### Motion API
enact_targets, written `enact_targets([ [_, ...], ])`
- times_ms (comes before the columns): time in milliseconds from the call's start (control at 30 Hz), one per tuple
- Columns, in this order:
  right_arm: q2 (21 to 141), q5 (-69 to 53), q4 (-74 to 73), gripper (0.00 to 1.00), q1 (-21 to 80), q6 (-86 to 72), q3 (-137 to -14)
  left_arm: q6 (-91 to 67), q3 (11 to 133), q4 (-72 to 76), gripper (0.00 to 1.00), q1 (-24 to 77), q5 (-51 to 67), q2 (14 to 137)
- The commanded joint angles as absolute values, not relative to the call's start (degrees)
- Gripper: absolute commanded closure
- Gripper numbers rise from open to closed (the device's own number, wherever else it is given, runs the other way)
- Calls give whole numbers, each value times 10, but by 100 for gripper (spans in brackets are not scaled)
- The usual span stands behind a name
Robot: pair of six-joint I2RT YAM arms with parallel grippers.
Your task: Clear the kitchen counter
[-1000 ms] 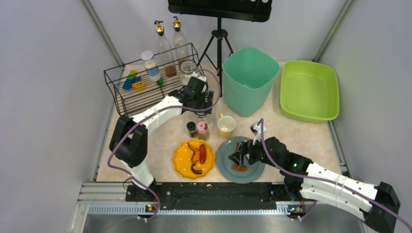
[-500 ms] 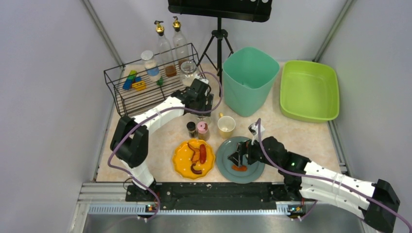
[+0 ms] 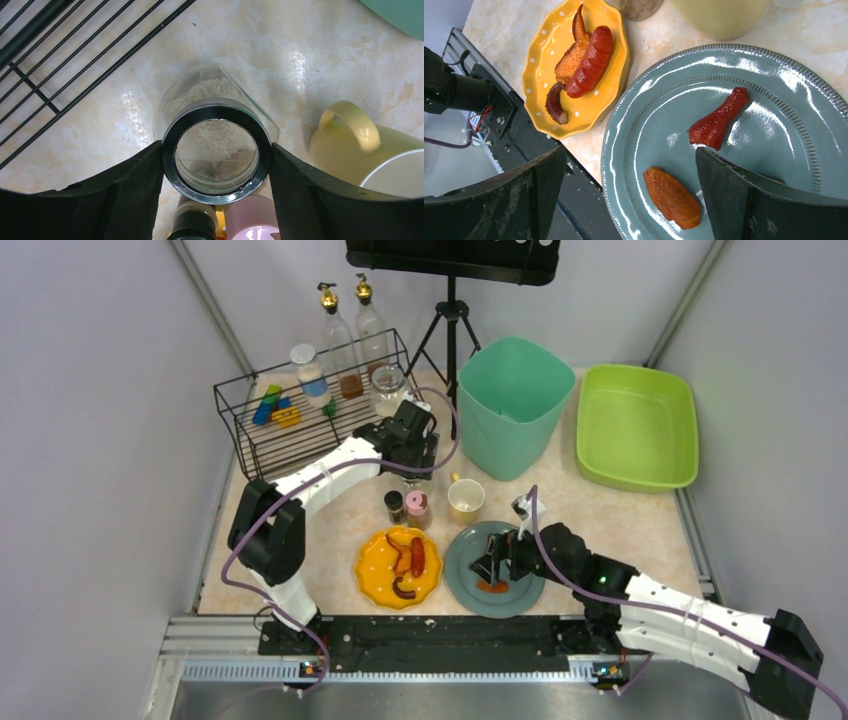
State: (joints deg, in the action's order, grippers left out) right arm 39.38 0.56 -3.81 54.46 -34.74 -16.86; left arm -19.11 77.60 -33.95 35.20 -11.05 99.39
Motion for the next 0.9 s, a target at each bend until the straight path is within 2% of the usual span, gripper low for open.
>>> enact_targets([
  [0,387,3,-10,1,544,-352,-164,-173,830,-348,100,355,-133,969],
  [467,391,2,11,1,544,-356,-157,-118,931,-385,100,353,-173,865],
  [867,402,-12,26,1,543,-358,-156,-93,1089,-494,100,311,-234,887],
])
